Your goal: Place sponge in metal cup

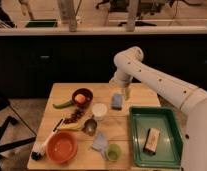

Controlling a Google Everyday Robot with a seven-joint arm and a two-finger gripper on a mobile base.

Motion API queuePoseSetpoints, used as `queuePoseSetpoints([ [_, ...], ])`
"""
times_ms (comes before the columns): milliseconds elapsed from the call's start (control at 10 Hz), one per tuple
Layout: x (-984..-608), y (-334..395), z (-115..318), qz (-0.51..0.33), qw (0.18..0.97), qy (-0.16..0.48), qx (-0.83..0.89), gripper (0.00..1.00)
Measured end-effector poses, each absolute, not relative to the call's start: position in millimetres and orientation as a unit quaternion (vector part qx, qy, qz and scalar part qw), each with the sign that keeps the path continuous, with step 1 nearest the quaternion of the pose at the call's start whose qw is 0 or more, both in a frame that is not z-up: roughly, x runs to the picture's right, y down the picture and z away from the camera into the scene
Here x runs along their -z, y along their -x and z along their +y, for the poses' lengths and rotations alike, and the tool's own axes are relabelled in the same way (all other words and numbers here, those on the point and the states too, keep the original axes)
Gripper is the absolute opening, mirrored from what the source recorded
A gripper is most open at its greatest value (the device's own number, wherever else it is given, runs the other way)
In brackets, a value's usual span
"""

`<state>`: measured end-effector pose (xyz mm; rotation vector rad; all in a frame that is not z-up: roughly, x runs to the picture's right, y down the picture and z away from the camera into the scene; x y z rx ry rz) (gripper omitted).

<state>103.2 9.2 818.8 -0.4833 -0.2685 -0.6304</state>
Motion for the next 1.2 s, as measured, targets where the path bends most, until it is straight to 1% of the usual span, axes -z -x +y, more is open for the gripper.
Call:
queuePoseSetpoints([
  [400,-823,-109,7,-0.129,0.901,0.212,0.357,0.80],
  [800,-837,-117,7,-0.127,0.881,0.197,0.412,0.80],
  [1200,-851,-129,7,-0.127,0.872,0.193,0.430,0.80],
])
